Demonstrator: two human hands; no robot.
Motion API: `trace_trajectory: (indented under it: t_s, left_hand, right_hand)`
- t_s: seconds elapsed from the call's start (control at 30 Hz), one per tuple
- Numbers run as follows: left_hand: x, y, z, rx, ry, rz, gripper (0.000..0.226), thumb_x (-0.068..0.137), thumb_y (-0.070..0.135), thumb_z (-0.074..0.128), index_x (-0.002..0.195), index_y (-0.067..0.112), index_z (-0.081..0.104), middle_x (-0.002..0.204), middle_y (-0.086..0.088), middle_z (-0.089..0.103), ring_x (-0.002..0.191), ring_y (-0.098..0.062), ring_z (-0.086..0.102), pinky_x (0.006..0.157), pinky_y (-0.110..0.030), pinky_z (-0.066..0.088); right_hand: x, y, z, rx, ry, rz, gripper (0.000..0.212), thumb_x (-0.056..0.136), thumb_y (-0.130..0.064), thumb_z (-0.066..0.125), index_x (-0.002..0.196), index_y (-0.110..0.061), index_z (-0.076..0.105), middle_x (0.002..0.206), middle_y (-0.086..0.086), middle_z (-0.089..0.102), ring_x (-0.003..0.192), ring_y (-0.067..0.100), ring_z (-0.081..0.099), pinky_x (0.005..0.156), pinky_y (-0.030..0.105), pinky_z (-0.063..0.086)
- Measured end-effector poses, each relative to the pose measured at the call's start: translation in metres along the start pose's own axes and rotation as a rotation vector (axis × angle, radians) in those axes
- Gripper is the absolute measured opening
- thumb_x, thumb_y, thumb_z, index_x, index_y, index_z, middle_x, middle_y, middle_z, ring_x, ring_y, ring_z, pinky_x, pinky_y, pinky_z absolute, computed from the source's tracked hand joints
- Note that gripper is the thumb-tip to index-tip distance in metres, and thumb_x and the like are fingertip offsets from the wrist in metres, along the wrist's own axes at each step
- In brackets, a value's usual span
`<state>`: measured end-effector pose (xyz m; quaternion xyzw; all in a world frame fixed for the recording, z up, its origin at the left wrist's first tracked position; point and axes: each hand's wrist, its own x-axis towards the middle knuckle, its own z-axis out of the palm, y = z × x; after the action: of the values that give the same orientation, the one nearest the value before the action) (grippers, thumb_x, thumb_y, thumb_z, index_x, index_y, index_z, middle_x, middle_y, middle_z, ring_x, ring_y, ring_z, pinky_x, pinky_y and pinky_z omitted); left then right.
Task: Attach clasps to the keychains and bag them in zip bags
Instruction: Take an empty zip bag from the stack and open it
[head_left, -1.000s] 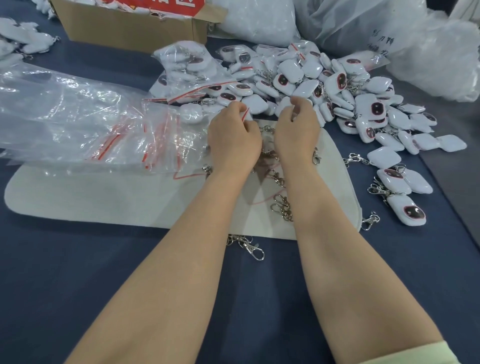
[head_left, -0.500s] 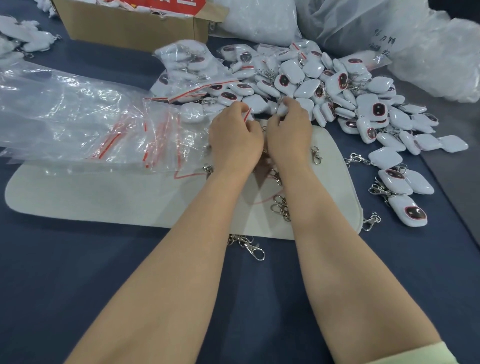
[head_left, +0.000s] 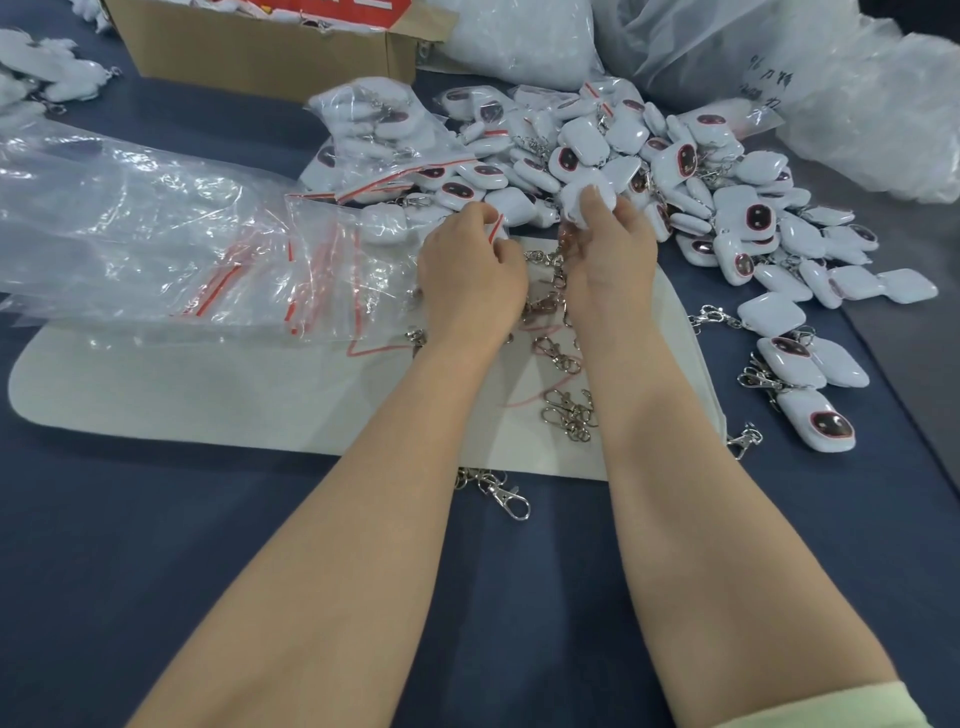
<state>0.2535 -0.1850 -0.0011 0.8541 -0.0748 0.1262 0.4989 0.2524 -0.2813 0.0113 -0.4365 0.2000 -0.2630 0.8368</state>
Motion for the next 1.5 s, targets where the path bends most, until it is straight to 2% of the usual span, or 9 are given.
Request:
trace_trajectory:
  t_s: [0.13,0.23,0.33,0.5,0.67,0.83,1.0,1.23,1.5]
  left_hand:
    - [0.001,-0.001,0.001,0.017,0.004,-0.003,0.031,0.088,0.012,0.049,0.118,0.008,0.059,0.113,-0.007,0.064,0.104,-0.026,0.056,0.094,-0.035,0.041]
    - [0.001,-0.001,0.001,0.02,0.001,-0.002,0.032,0.089,0.013,0.049,0.119,0.008,0.058,0.115,-0.007,0.063,0.107,-0.026,0.056,0.096,-0.037,0.041]
    - [0.001,-0.001,0.002,0.02,0.003,0.003,0.032,0.089,0.014,0.05,0.119,0.008,0.058,0.116,-0.007,0.063,0.108,-0.025,0.056,0.098,-0.037,0.041]
    - [0.002,-0.001,0.002,0.021,0.012,-0.002,0.031,0.089,0.014,0.05,0.118,0.008,0.059,0.117,-0.008,0.063,0.11,-0.026,0.056,0.097,-0.037,0.041]
    - [0.001,0.0,0.002,0.012,0.009,-0.008,0.032,0.088,0.014,0.049,0.118,0.008,0.059,0.116,-0.007,0.063,0.108,-0.025,0.056,0.097,-0.038,0.041]
    - [0.001,0.0,0.002,0.009,0.004,-0.004,0.033,0.088,0.013,0.049,0.119,0.008,0.059,0.116,-0.008,0.064,0.108,-0.026,0.056,0.097,-0.038,0.041]
    - [0.001,0.0,0.001,0.011,0.003,-0.004,0.032,0.088,0.012,0.049,0.119,0.007,0.059,0.117,-0.008,0.063,0.111,-0.026,0.056,0.098,-0.038,0.041]
    - [-0.001,0.002,0.001,-0.027,-0.003,-0.01,0.031,0.088,0.011,0.048,0.117,0.006,0.059,0.116,-0.01,0.064,0.109,-0.028,0.056,0.098,-0.04,0.041]
    - [0.0,0.002,0.001,-0.045,-0.003,-0.007,0.028,0.091,0.015,0.047,0.114,0.007,0.06,0.114,-0.008,0.065,0.107,-0.027,0.057,0.097,-0.041,0.042]
  right_hand:
    - [-0.002,-0.004,0.002,0.191,-0.056,0.134,0.03,0.092,0.011,0.038,0.112,-0.003,0.054,0.079,0.008,0.053,0.065,0.017,0.049,0.055,0.021,0.047]
    - [-0.004,-0.003,0.004,0.157,-0.071,0.178,0.011,0.097,-0.004,0.047,0.097,-0.004,0.058,0.073,0.007,0.052,0.055,0.014,0.047,0.049,0.02,0.042]
    - [-0.005,0.0,0.004,-0.035,-0.145,0.123,0.021,0.098,-0.016,0.053,0.078,-0.009,0.056,0.068,0.004,0.051,0.044,0.006,0.045,0.046,0.017,0.038]
    - [-0.009,0.001,0.01,0.005,-0.172,0.152,0.021,0.102,-0.019,0.045,0.094,-0.004,0.058,0.089,0.011,0.063,0.056,0.013,0.057,0.054,0.021,0.049]
    - [-0.008,0.001,0.008,0.016,-0.147,0.157,0.041,0.105,-0.021,0.031,0.086,0.001,0.059,0.061,0.012,0.068,0.045,0.014,0.057,0.045,0.02,0.048]
    - [-0.007,0.002,0.007,0.042,-0.167,0.205,0.032,0.104,-0.024,0.042,0.112,0.002,0.058,0.079,0.012,0.068,0.054,0.013,0.066,0.054,0.022,0.054]
    - [-0.01,0.003,0.006,-0.095,-0.244,0.108,0.005,0.094,-0.003,0.056,0.099,-0.001,0.058,0.082,0.009,0.064,0.067,0.012,0.063,0.067,0.022,0.054]
    - [-0.016,0.003,0.005,-0.19,-0.295,0.022,0.014,0.09,0.001,0.061,0.092,-0.01,0.053,0.094,0.011,0.062,0.069,0.011,0.066,0.063,0.021,0.052]
    - [-0.016,0.002,0.008,-0.05,-0.288,0.125,0.018,0.1,-0.007,0.047,0.086,-0.006,0.058,0.07,0.003,0.067,0.062,0.013,0.067,0.066,0.029,0.051]
